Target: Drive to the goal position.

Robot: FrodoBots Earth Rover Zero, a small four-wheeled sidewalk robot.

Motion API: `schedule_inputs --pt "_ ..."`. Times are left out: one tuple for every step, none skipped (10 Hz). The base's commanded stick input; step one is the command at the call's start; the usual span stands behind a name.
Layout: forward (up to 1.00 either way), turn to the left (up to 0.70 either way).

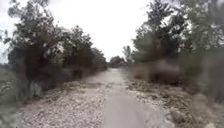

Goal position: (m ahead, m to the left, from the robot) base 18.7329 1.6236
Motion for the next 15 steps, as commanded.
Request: schedule_inputs --pt "0.7 0.0" --pt "0.7 0.0" --pt "0.7 0.0" --pt "0.7 0.0" --pt "0.7 0.0" --pt "0.7 0.0" --pt "0.7 0.0" --pt "0.7 0.0" --pt "0.7 0.0" --pt "0.7 0.0" --pt "0.7 0.0" --pt "0.7 0.0" --pt "0.7 0.0" --pt "0.7 0.0" --pt "0.7 0.0"
